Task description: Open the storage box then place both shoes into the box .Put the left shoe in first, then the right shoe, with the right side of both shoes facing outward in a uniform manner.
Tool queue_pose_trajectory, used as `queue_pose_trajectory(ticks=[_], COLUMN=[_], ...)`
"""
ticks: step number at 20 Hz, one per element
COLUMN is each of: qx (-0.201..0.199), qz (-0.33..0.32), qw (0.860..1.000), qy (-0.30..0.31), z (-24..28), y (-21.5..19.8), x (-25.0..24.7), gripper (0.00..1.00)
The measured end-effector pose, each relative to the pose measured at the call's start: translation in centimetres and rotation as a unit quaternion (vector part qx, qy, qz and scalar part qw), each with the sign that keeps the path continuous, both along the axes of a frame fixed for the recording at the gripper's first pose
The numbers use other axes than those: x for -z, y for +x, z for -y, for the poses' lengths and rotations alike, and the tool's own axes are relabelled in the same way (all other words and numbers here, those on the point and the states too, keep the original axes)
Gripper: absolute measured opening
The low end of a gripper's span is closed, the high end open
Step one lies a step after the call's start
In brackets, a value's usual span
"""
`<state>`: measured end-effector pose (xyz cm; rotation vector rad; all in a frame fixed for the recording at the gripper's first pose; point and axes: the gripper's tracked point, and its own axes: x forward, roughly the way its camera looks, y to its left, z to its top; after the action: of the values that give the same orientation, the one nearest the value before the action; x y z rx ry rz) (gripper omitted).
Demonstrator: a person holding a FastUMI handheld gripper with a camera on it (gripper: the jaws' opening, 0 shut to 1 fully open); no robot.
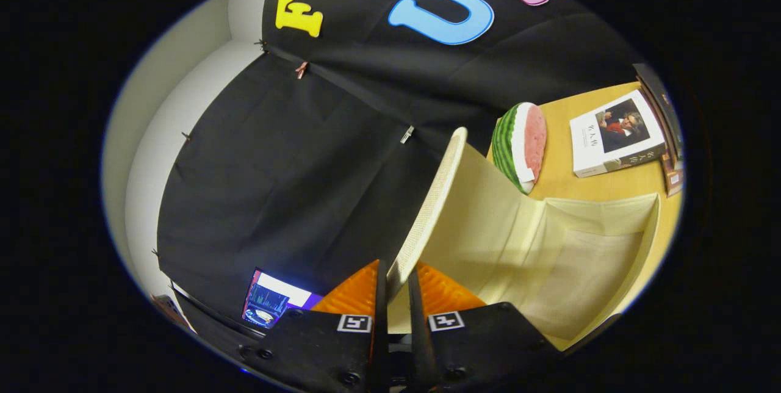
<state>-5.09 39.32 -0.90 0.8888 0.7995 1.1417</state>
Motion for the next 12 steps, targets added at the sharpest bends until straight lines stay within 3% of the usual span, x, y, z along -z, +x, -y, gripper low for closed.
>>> queue_pose_trajectory(ticks=[5, 7, 8, 9, 12], qx=[-0.025, -0.031, -0.030, -0.026, -0.001], qz=[-0.001, 0.002, 0.004, 0.008, 0.026], qw=[1.000, 1.000, 1.000, 1.000, 0.999], qy=[0.005, 0.003, -0.002, -0.007, -0.027], z=[-4.5, -5.1, -5.2, -5.0, -2.9], y=[-1.1, -1.5, -1.7, -1.6, -1.0], x=[-1.4, -1.4, -1.1, -0.9, -0.3], gripper=[0.30, 0.64, 0.86, 0.95, 0.98])
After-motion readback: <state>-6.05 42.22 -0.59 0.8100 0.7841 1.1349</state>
